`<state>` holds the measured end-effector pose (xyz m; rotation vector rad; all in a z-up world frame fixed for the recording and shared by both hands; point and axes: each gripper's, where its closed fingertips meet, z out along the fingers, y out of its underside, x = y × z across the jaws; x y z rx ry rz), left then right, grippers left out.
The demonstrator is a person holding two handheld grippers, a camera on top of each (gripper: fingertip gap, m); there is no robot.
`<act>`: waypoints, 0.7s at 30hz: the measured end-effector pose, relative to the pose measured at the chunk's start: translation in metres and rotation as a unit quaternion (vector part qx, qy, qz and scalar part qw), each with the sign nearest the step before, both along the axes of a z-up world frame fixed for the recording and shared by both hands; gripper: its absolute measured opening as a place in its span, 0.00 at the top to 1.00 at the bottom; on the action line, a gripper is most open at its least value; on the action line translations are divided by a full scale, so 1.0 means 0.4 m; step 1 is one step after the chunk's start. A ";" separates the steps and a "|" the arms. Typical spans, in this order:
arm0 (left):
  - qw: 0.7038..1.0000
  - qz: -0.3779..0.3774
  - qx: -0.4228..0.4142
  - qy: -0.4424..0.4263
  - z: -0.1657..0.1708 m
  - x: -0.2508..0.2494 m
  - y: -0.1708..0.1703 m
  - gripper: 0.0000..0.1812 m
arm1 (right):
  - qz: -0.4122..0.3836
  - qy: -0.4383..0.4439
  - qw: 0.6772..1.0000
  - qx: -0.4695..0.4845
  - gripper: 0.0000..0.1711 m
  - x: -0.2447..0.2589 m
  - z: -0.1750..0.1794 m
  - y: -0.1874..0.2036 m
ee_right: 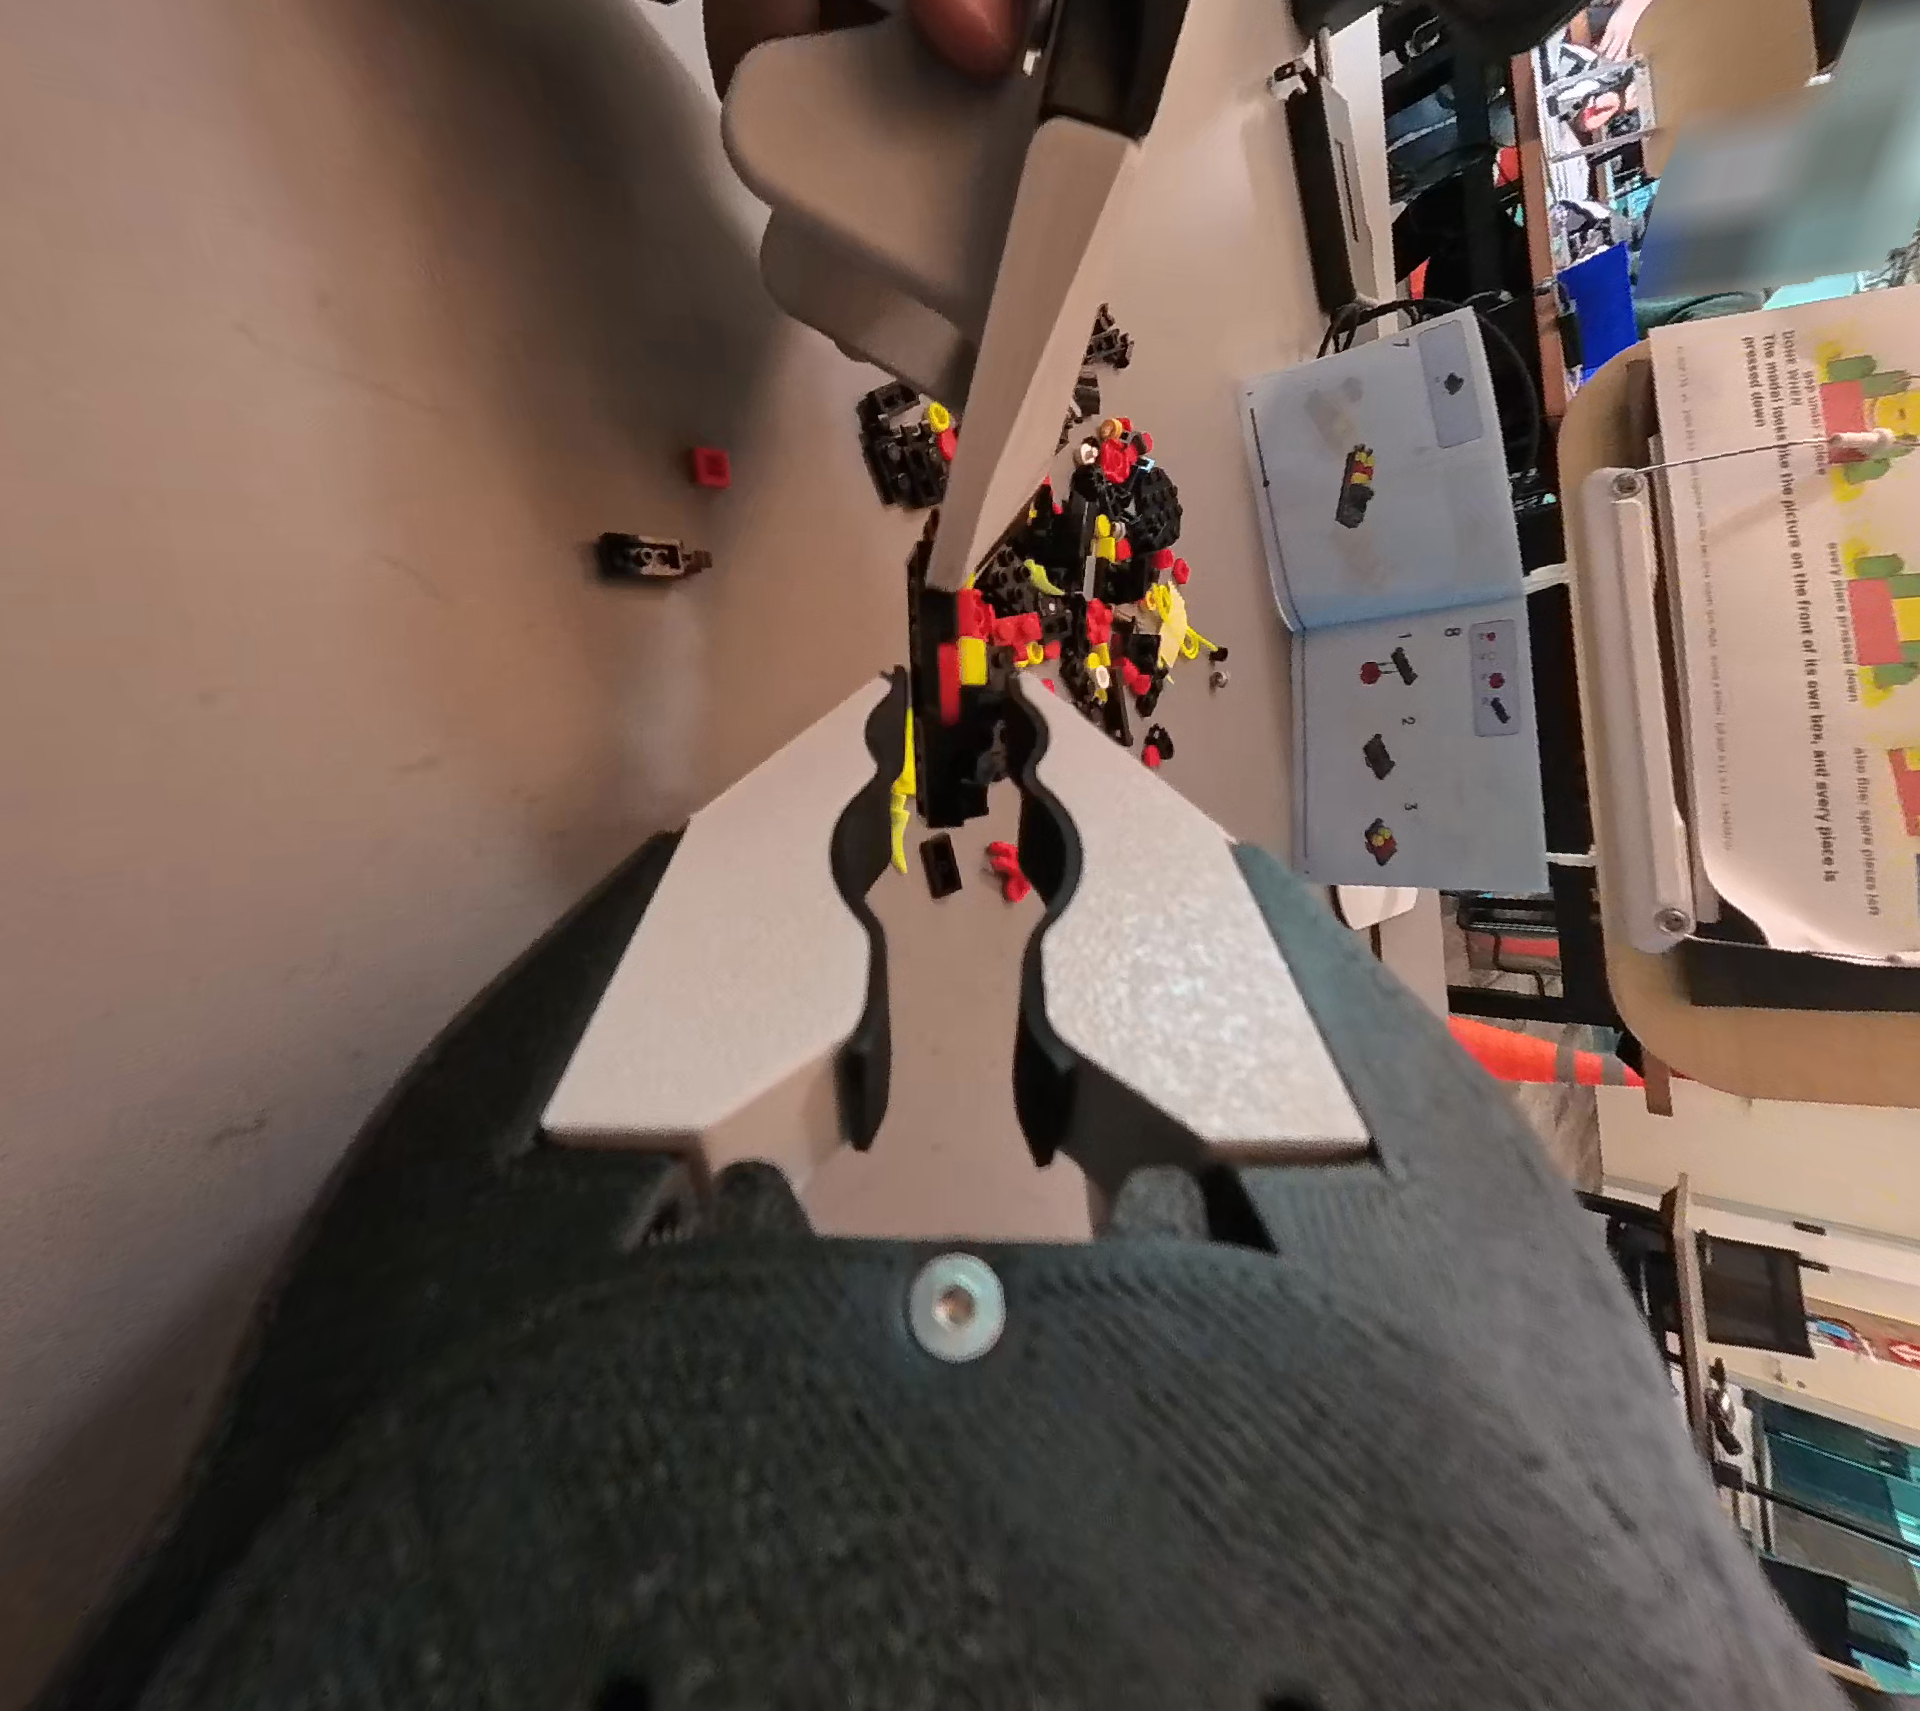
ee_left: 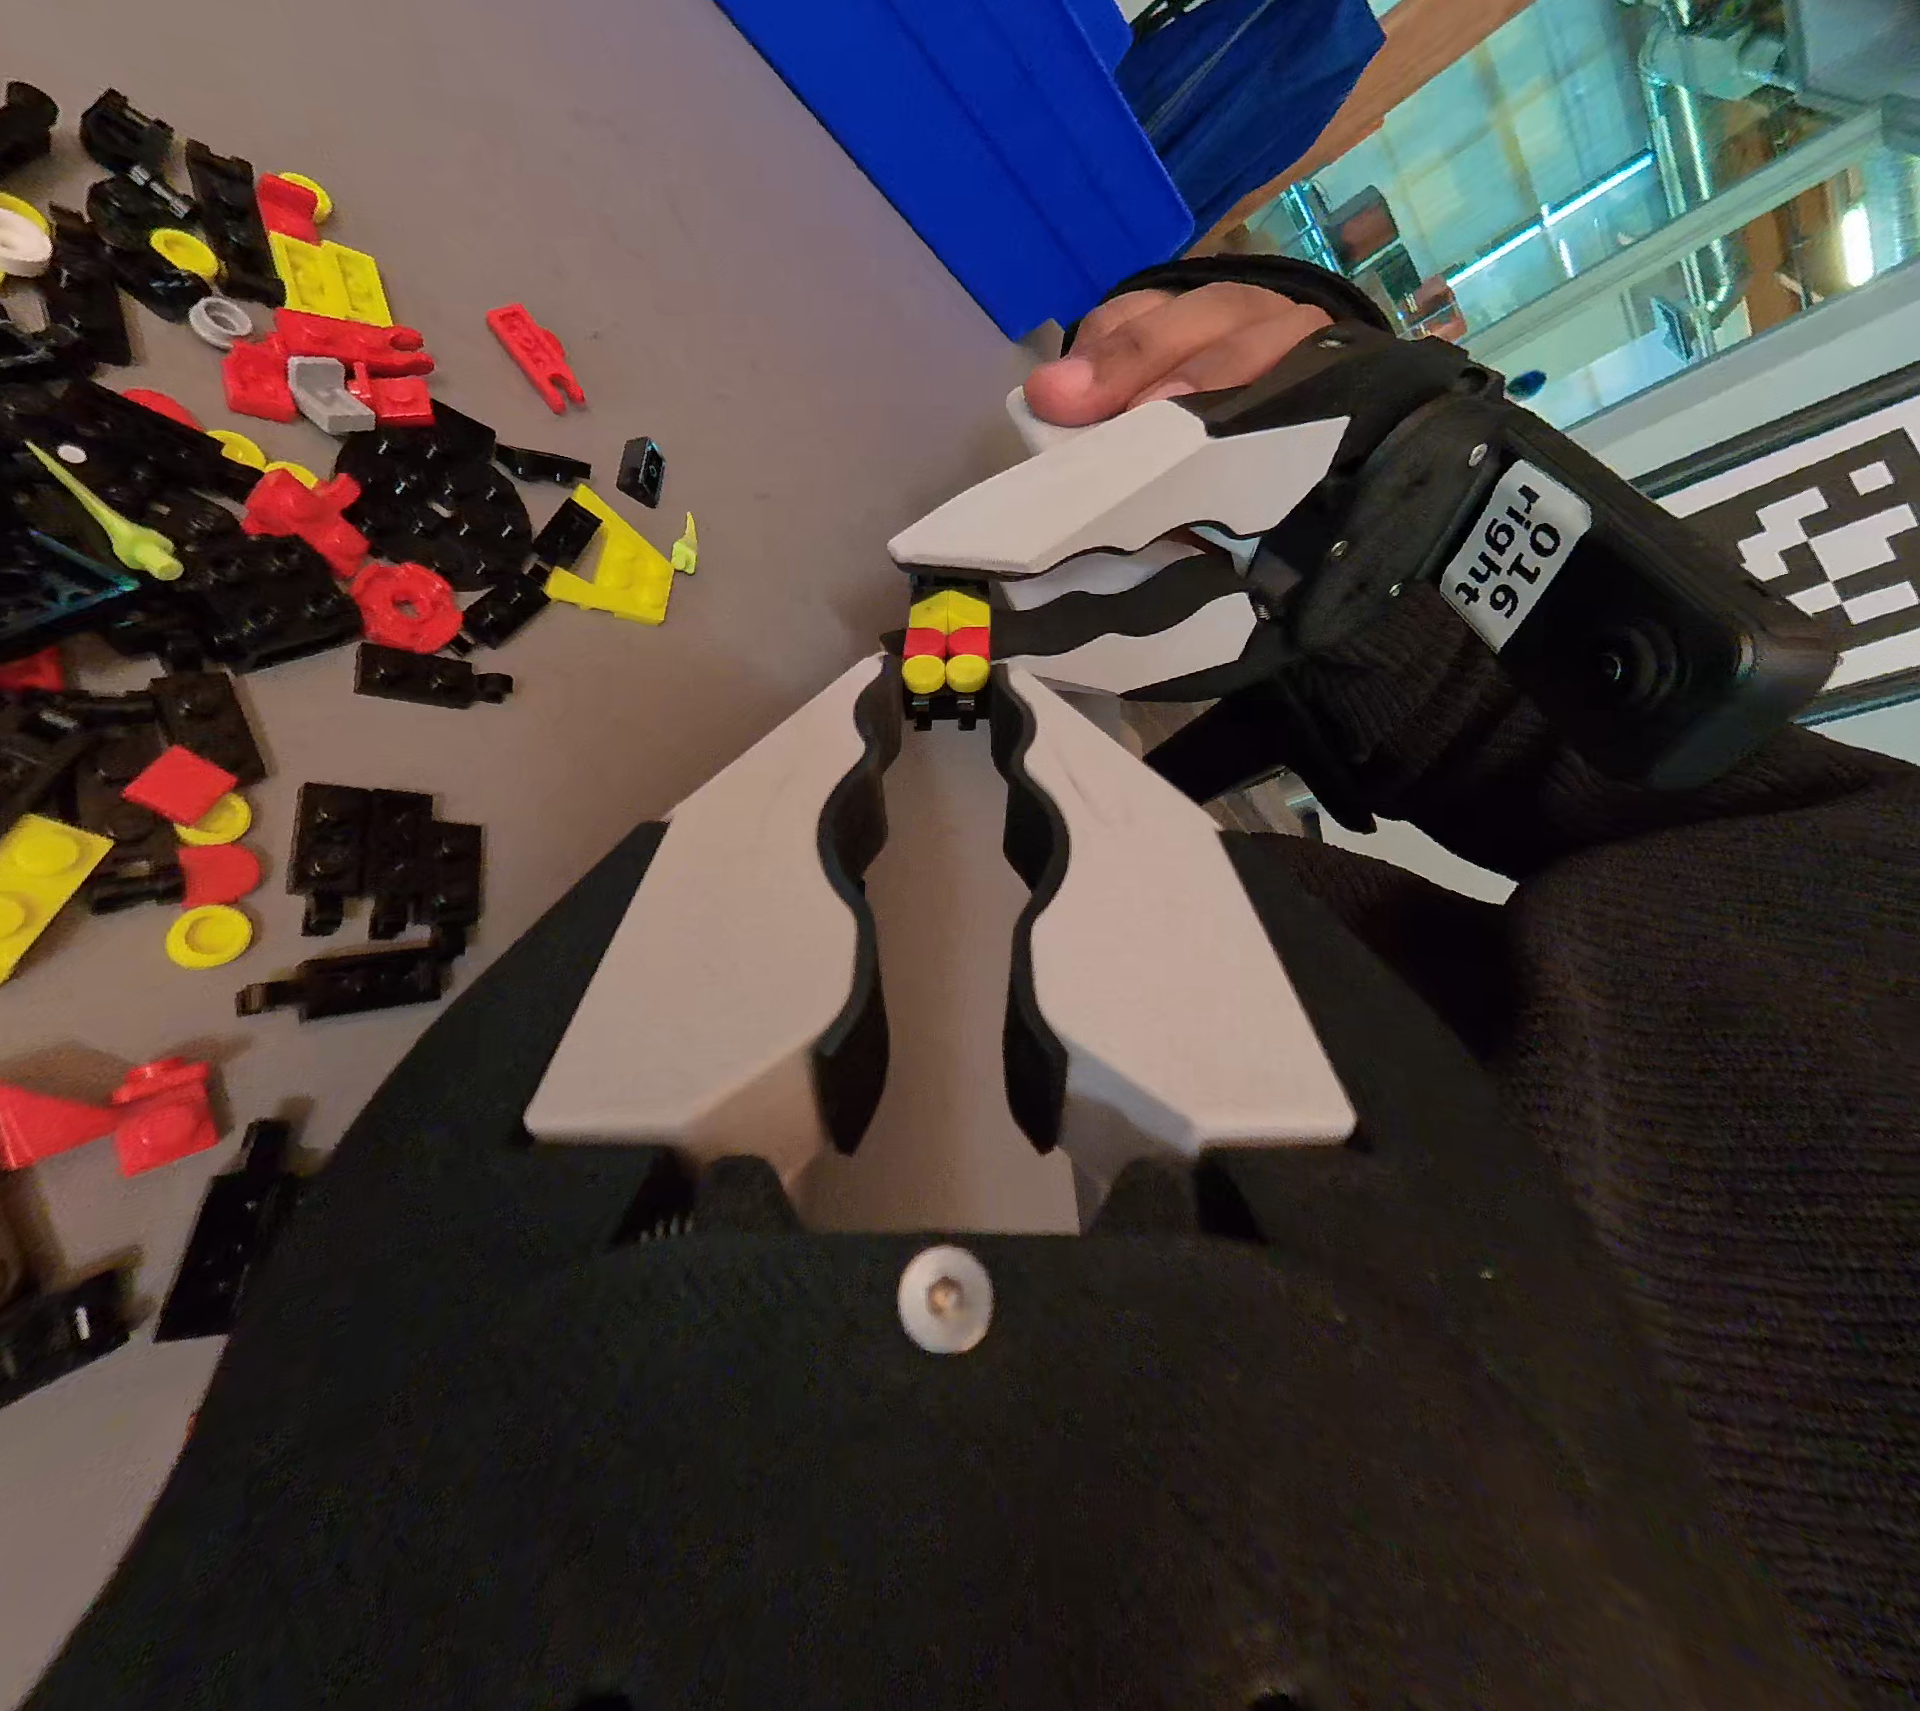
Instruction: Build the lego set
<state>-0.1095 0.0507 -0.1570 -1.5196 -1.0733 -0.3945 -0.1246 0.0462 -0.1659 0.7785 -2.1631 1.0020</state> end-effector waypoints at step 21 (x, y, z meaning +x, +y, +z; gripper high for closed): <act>0.999 -0.019 -0.015 0.025 0.000 0.013 0.005 0.92 | -0.012 -0.068 0.997 0.019 0.92 0.014 -0.009 0.006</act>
